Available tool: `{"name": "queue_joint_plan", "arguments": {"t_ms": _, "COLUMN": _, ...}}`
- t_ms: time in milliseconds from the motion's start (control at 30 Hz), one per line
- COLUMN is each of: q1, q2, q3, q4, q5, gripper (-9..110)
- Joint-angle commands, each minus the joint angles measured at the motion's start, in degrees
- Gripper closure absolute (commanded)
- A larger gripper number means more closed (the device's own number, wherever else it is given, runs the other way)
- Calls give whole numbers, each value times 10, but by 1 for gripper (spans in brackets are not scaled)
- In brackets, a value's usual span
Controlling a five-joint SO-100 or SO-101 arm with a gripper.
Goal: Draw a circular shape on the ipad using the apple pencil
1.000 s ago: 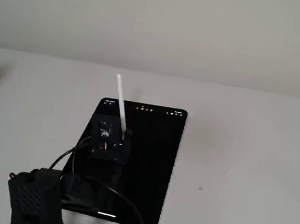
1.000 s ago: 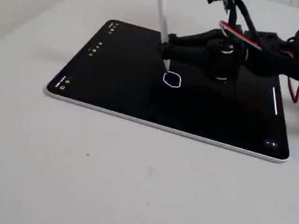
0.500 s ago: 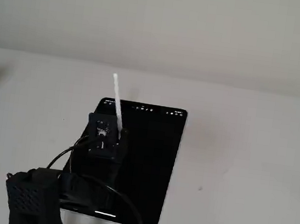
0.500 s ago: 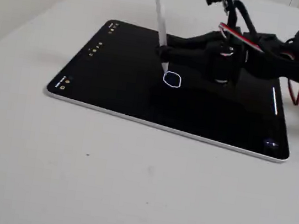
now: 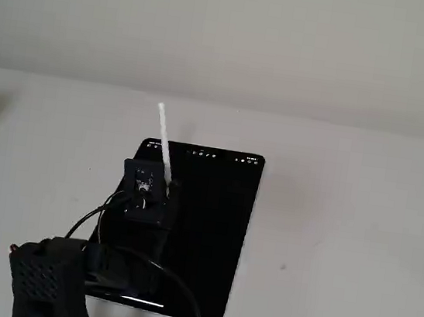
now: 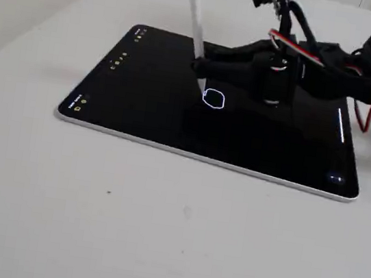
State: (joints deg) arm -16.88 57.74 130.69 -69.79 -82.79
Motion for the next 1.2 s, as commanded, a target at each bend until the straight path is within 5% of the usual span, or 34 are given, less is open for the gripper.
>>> {"name": "queue_joint_plan", "arguments": {"t_ms": 0, "q1": -6, "q2": 0, "q3": -15, "q4": -4, "q5": 4, "gripper": 102}}
{"name": "queue_joint_plan", "arguments": {"t_ms": 700, "q1": -5, "q2": 3, "q3": -15, "q4": 0, "q5": 11, "gripper": 102}}
{"name": "queue_joint_plan", "arguments": {"t_ms": 1167, "q1": 54, "q2": 260, "q3": -22, "q4": 252, "q5": 340, "gripper": 102}}
